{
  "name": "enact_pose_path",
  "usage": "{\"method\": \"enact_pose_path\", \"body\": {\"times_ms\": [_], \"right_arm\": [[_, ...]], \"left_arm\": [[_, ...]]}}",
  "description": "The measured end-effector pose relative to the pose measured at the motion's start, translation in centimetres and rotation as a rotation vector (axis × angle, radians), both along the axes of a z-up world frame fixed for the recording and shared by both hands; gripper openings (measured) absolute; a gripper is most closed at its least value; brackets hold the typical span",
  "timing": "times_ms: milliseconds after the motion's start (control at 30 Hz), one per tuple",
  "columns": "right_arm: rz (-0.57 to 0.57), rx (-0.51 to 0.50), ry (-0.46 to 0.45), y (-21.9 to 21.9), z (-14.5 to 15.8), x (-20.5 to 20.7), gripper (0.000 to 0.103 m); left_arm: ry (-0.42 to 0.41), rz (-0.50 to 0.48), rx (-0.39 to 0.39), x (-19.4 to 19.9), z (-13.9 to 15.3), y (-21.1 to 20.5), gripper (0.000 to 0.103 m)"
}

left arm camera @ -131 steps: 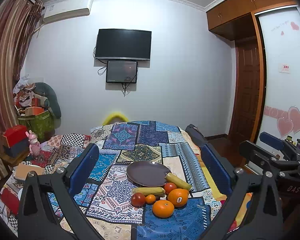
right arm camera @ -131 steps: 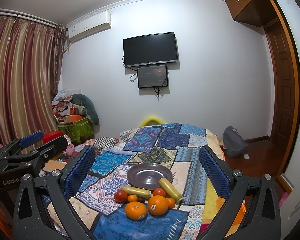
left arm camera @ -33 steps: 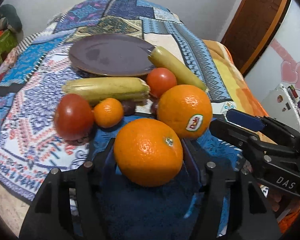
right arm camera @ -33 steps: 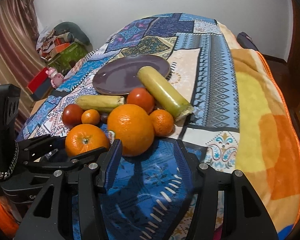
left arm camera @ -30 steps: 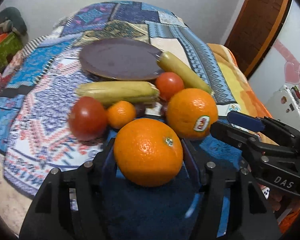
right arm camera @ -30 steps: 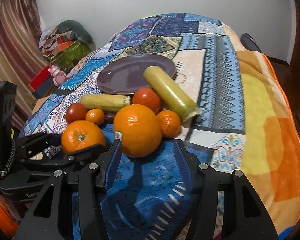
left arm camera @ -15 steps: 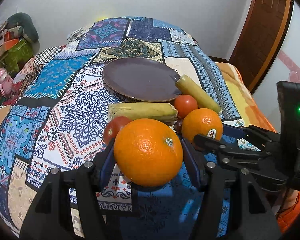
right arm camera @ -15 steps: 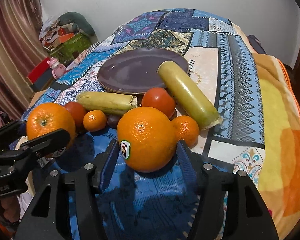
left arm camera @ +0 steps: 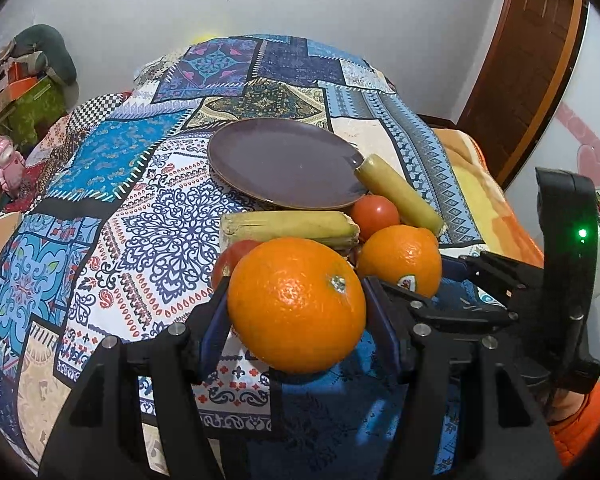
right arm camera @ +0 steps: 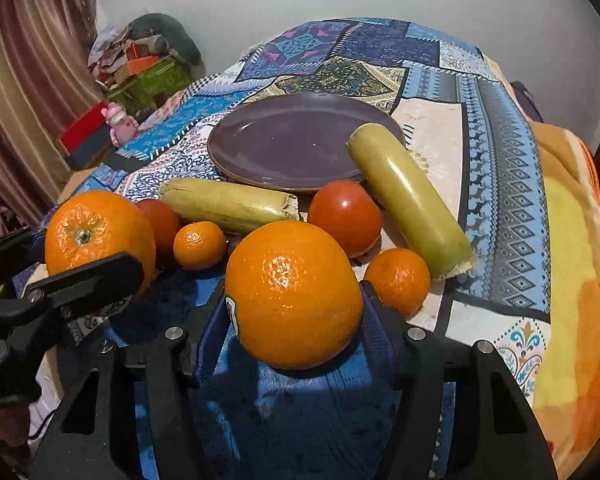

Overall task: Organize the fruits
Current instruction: 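Lift both oranges and carry them over the dark plate with both tools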

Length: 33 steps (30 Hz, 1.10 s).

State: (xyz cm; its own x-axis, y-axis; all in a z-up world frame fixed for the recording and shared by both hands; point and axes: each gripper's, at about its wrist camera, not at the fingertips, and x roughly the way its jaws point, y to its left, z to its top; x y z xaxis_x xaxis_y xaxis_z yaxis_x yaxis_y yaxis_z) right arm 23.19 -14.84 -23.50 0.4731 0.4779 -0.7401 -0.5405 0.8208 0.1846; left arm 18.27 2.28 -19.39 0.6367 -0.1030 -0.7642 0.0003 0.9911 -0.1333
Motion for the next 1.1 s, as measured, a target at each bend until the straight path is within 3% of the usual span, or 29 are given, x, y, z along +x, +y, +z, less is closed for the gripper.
{"method": "enact_pose_path", "body": {"times_ms": [500,833,1100], "right_arm": [[0.0,0.056,-0.132,-0.2,5.8,-0.8,0.057],[-0.024,0.078,-0.223,0.2,9.3,2.2,0.057],[-0.024,0.068,-0.254,1.6,10.1,5.4,0.057]], "left_arm": [[-0.082,0.025,0.026,0.1,3.9,0.7,0.063],[-0.124,0.044,0.043,3.7,6.0,2.3,0.063],[-0.119,0.061,0.037,7.7,6.4,3.9,0.063]]}}
